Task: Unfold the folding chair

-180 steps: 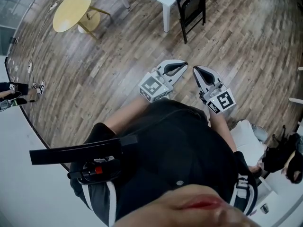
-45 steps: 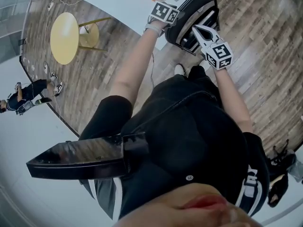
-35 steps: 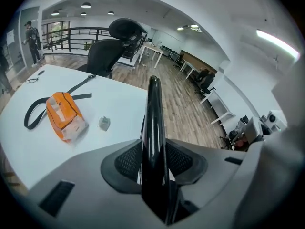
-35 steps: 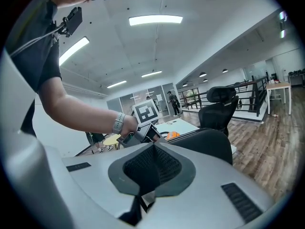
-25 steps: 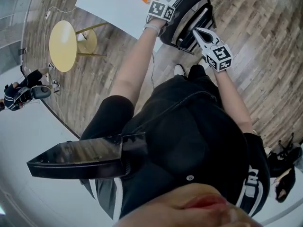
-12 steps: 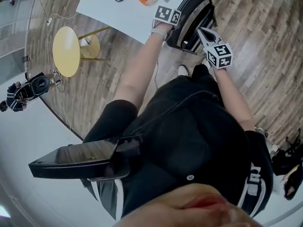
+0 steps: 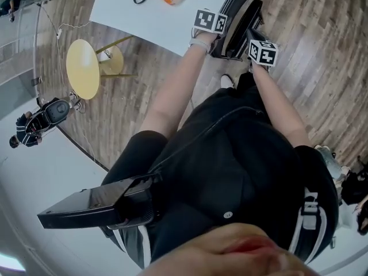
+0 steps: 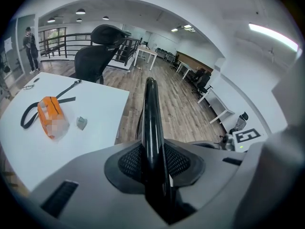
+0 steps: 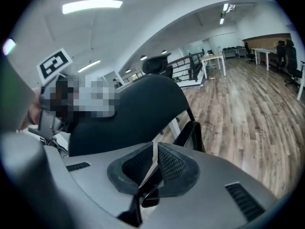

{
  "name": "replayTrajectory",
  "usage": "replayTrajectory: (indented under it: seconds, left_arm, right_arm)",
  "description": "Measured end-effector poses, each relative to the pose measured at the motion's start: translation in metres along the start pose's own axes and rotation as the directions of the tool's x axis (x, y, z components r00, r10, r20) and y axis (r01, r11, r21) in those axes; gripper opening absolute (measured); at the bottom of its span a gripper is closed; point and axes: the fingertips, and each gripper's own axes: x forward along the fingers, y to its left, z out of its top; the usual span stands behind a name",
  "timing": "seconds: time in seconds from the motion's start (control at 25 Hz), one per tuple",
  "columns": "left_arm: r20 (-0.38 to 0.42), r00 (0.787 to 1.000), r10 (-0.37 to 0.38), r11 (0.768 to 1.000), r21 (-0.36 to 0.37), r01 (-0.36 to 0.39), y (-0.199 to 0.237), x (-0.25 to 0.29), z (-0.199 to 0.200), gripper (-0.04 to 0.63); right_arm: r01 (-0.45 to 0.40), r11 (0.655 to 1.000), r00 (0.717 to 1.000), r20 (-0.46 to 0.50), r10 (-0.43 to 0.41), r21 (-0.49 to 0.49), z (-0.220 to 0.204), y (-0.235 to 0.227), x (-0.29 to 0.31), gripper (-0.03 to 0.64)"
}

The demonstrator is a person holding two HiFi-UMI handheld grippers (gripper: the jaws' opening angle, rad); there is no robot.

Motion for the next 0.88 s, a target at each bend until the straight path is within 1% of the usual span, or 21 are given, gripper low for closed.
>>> replayTrajectory:
  seconds: [0.04,0.16,0.28,0.44,0.6,0.72,0.88]
  left_arm:
    - [0.003,1.0,-0.005,1.0,0.0,0.005,-0.007,0.0,0.0,0.094]
    - [0.011,1.0,-0.018,1.0,0.001,0.018,-0.023,0.0,-0.001,0.094]
    - [0.021,0.999,-0.025,1.0,-0.012,0.025,-0.025,0.003,-0.001,0.092]
    - [0.024,0.999,-0.025,1.0,-0.017,0.026,-0.03,0.004,-0.003,0.091]
    - [0.029,0.999,-0.021,1.0,-0.017,0.022,-0.039,0.002,-0.003,0.089]
    - [0.039,0.999,-0.007,1.0,-0.019,0.008,-0.045,0.003,-0.004,0.089]
    - [0.052,0.999,-0.004,1.0,-0.011,0.004,-0.055,0.002,-0.006,0.089]
  right_arm:
    - [0.034,0.999,0.999,-0.022,-0.033,0.022,-0.009,-0.008,0.005,0.013]
    - [0.116,0.988,0.99,-0.097,-0.107,0.097,-0.037,-0.028,0.022,0.089]
    - [0.167,0.974,0.977,-0.161,-0.142,0.156,-0.058,-0.039,0.047,0.132]
    - [0.218,0.952,0.964,-0.2,-0.175,0.216,-0.075,-0.048,0.066,0.186]
    - [0.241,0.943,0.959,-0.206,-0.195,0.231,-0.076,-0.049,0.079,0.222]
    - [0.218,0.934,0.961,-0.229,-0.155,0.283,-0.085,-0.041,0.09,0.243]
    - [0.235,0.927,0.957,-0.238,-0.168,0.293,-0.091,-0.046,0.102,0.275]
